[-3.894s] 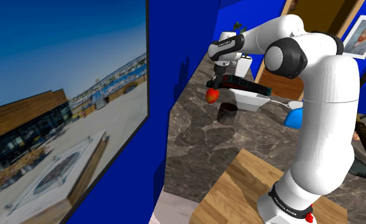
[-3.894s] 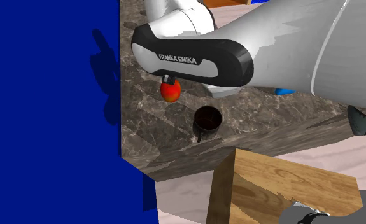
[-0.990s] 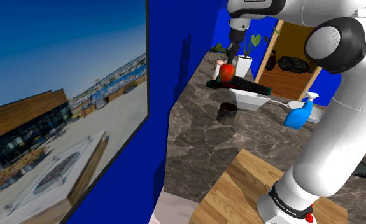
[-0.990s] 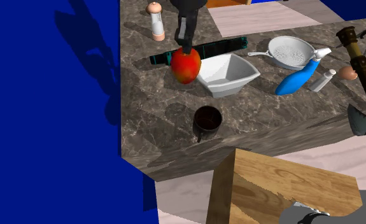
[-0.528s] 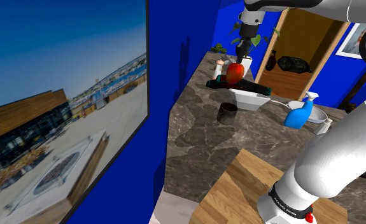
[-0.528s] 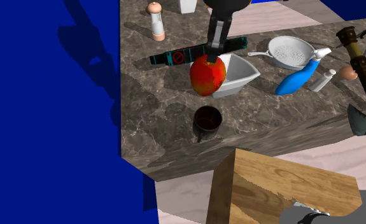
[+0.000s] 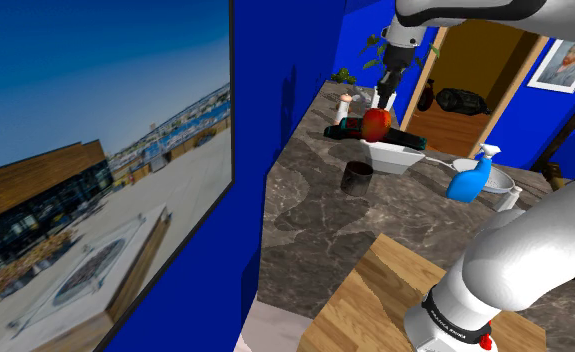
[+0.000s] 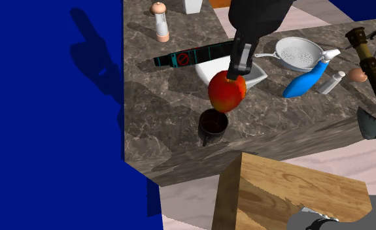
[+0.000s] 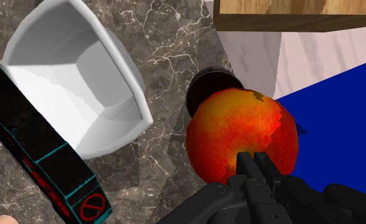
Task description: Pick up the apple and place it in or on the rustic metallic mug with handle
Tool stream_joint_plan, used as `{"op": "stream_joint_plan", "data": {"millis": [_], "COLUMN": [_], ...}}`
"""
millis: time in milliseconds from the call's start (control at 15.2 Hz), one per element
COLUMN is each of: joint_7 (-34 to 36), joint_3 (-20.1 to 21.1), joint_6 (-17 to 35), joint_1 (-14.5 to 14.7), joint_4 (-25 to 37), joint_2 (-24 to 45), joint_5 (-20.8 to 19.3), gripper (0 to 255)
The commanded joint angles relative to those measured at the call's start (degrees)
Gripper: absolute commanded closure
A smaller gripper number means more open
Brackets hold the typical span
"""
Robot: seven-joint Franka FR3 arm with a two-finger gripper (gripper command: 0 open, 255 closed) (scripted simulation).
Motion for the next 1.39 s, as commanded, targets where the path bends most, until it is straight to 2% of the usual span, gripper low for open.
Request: {"op": "stream_joint_plan", "data": {"millis": [0, 1320], "joint_7": [0.1, 1.1], "joint_3": [-0.1, -1.3], "joint_6": [1.6, 16.9], "joint_1": [-0.1, -0.7], "joint_4": [-1.9, -17.3], "joint_2": [-0.4, -0.3], "joint_5": [-0.2, -1.1], "gripper": [255, 255]}}
